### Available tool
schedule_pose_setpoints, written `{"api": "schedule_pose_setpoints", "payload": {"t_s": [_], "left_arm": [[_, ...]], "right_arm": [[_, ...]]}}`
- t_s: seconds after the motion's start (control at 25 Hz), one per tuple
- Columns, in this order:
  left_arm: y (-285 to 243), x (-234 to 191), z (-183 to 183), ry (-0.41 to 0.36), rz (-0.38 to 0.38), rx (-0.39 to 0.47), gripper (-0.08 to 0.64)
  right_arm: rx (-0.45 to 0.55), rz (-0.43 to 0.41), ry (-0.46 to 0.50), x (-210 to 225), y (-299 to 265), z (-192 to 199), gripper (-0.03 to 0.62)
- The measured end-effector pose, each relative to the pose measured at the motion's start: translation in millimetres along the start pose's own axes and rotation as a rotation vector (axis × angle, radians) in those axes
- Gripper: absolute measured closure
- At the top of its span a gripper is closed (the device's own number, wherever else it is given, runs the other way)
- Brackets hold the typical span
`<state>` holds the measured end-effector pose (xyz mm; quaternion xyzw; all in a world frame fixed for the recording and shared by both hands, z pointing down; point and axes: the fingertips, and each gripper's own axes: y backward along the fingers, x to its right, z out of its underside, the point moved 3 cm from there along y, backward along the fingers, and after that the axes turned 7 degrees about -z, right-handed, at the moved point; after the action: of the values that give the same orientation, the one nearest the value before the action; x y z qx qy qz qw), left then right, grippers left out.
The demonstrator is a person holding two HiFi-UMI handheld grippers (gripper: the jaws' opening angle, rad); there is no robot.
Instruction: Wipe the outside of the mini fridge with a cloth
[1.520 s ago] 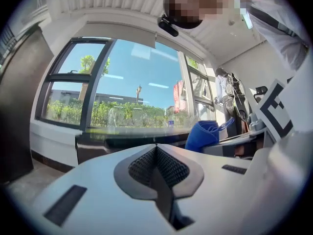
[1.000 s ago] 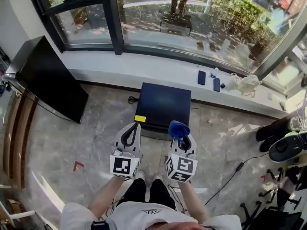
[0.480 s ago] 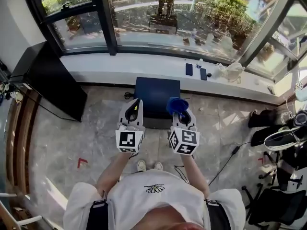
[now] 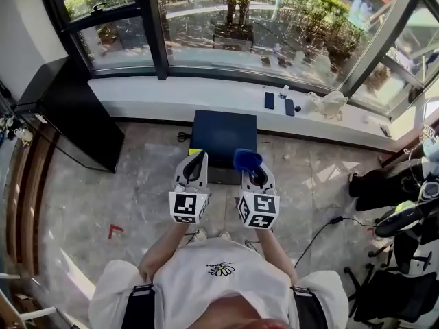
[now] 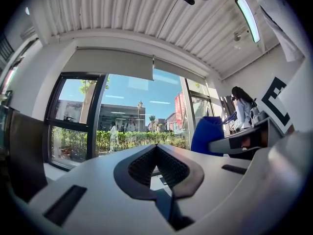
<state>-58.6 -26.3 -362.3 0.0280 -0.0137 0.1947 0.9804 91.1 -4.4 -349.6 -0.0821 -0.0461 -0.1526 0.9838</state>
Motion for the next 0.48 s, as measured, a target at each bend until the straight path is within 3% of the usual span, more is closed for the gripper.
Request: {"api": "schedule_pose_setpoints", "payload": {"t_s": [0.48], "left_arm": [[8,-7,-3,0.008,-0.008,0.011,0.555]], "right_arm": [[0.003,0.007,0.005,-12,10,8,0.52]]}}
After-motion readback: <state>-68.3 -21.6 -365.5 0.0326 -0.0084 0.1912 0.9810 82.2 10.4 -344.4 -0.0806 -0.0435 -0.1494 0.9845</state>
